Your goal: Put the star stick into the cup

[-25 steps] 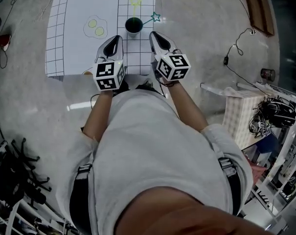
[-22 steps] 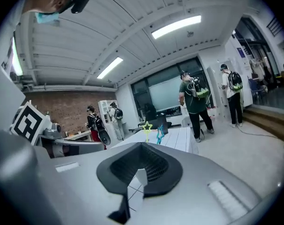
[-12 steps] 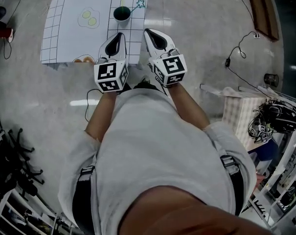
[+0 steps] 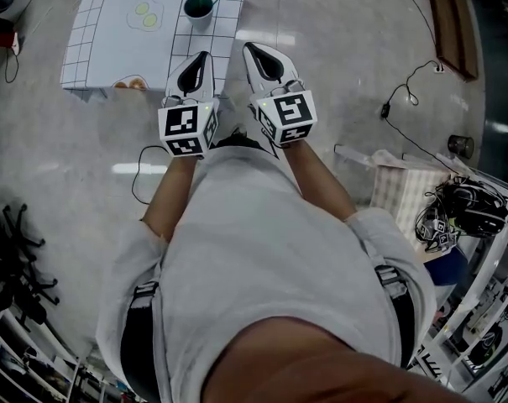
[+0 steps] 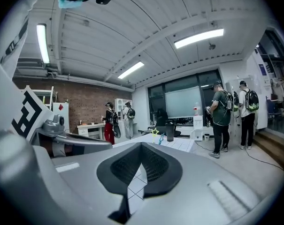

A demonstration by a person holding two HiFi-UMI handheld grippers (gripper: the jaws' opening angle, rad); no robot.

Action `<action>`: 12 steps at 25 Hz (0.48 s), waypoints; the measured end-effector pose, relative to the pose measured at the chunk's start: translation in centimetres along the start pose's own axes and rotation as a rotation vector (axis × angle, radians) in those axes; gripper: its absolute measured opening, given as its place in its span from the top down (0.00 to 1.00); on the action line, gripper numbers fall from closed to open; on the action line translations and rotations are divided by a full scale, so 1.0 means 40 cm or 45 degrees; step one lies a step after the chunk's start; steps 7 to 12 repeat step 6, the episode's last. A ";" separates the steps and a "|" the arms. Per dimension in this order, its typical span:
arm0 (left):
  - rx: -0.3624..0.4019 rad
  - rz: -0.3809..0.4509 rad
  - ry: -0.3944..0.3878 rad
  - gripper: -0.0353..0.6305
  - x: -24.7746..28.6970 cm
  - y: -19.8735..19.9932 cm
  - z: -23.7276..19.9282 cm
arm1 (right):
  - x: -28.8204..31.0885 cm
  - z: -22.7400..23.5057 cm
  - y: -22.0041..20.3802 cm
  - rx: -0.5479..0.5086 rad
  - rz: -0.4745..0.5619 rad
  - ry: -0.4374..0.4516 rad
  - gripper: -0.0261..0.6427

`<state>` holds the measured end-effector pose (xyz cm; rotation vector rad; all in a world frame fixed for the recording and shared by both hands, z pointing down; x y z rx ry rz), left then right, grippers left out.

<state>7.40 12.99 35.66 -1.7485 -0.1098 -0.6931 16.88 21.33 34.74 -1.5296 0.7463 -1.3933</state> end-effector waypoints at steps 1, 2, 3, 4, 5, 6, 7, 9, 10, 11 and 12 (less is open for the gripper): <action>0.010 -0.006 0.002 0.94 -0.001 -0.002 0.007 | -0.004 -0.001 -0.005 0.007 0.000 0.005 0.96; 0.024 -0.014 0.002 0.94 -0.002 -0.004 0.015 | -0.007 -0.001 -0.011 0.014 0.001 0.009 0.96; 0.039 -0.023 -0.001 0.94 -0.001 -0.006 0.023 | -0.011 0.000 -0.016 0.022 0.003 0.011 0.96; 0.054 -0.032 -0.006 0.94 0.001 -0.008 0.032 | -0.014 0.003 -0.020 0.031 0.005 0.010 0.96; 0.069 -0.041 -0.012 0.94 0.003 -0.009 0.040 | -0.016 0.006 -0.023 0.041 0.009 0.008 0.96; 0.083 -0.050 -0.019 0.94 0.006 -0.010 0.048 | -0.019 0.010 -0.027 0.050 0.012 0.006 0.96; 0.083 -0.050 -0.019 0.94 0.006 -0.010 0.048 | -0.019 0.010 -0.027 0.050 0.012 0.006 0.96; 0.083 -0.050 -0.019 0.94 0.006 -0.010 0.048 | -0.019 0.010 -0.027 0.050 0.012 0.006 0.96; 0.083 -0.050 -0.019 0.94 0.006 -0.010 0.048 | -0.019 0.010 -0.027 0.050 0.012 0.006 0.96; 0.083 -0.050 -0.019 0.94 0.006 -0.010 0.048 | -0.019 0.010 -0.027 0.050 0.012 0.006 0.96; 0.083 -0.050 -0.019 0.94 0.006 -0.010 0.048 | -0.019 0.010 -0.027 0.050 0.012 0.006 0.96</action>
Point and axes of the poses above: the fingertips, and each gripper's own axes: x forward along the fingers, z to its right, y out of its top, the point moved 5 cm from there along -x, backward along the fingers, and after that the axes turned 15 degrees about -z, right-handed, at the moved point
